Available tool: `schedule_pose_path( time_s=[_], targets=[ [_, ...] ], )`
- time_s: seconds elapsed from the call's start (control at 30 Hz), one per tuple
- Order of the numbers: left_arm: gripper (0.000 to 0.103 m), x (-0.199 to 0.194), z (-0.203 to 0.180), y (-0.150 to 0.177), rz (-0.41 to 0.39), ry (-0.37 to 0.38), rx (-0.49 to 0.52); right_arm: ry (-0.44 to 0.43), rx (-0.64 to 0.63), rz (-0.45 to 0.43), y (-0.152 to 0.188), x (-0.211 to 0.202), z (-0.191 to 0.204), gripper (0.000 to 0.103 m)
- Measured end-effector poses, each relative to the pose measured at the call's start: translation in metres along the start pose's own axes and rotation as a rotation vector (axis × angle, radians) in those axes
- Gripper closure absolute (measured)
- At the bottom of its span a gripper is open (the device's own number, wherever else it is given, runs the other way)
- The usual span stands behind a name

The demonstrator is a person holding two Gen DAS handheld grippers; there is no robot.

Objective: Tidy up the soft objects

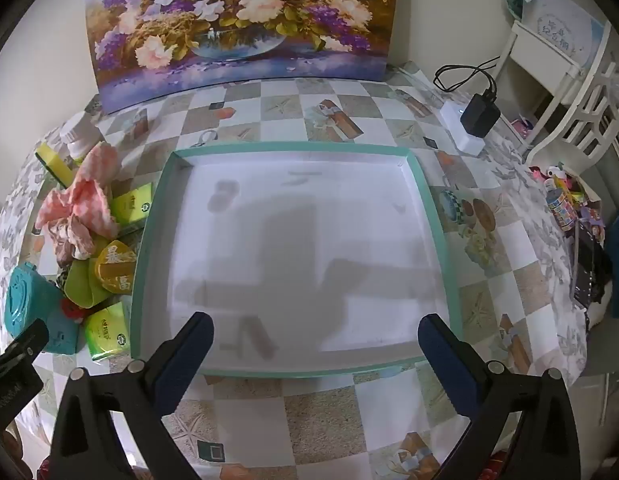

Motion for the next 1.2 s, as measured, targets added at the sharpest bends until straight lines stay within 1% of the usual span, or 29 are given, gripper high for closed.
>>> schedule_pose_path(
  time_s=[0.13, 0.17, 0.27, 0.37, 0.53, 0.73, 0.87, 1.03, 1.2],
  targets=[
    [0.0, -0.001, -0.002, 0.001, 0.001, 0.009, 0.004, -0.003, -0.002, 0.006, 0.001, 0.0, 0.0, 0.0],
    [0.0, 0.004, 0.0, 0.005, 0.0, 0.01, 0.005, -0.002, -0.002, 0.006, 0.001, 0.0, 0.0, 0.0],
    [0.0, 0.003, 0.001, 0.009, -0.002, 0.014, 0.005, -0.003, -0.002, 0.011, 0.001, 0.0, 0.0, 0.0],
    [0.0, 0.001, -0.001, 0.003, 0.017, 0.008, 0.004, -0.004, -0.002, 0.016, -0.001, 0.001, 0.002, 0.0],
    [0.0, 0.002, 0.001, 0.0, 0.022, 0.02, -0.003, -0.004, -0.005, 0.015, -0.001, 0.001, 0.002, 0.0],
    [0.0, 0.002, 0.001, 0.0, 0.025, 0.027, -0.005, -0.003, -0.013, 0.015, 0.003, 0.003, 0.001, 0.0],
    [0.0, 0.001, 0.001, -0.001, 0.018, 0.017, -0.008, -0.004, -0.023, 0.023, 0.002, 0.003, 0.004, 0.0],
    [0.0, 0.007, 0.002, 0.002, 0.038, 0.035, -0.011, 0.0, -0.032, 0.008, 0.003, 0.001, 0.005, 0.0],
    [0.0, 0.007, 0.002, 0.002, 0.042, 0.038, -0.015, -0.003, -0.049, 0.037, 0.008, 0.006, 0.009, 0.0]
  ],
)
Point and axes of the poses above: each gripper's, at about its wrist camera, not at the fingertips, and x roughly the way its jaws point, z to its left, y to its underside, the point moved 5 cm from there along x, roughly the way its jaws point, and after that the axes turned 13 degrees about z, right-handed, at the moved point
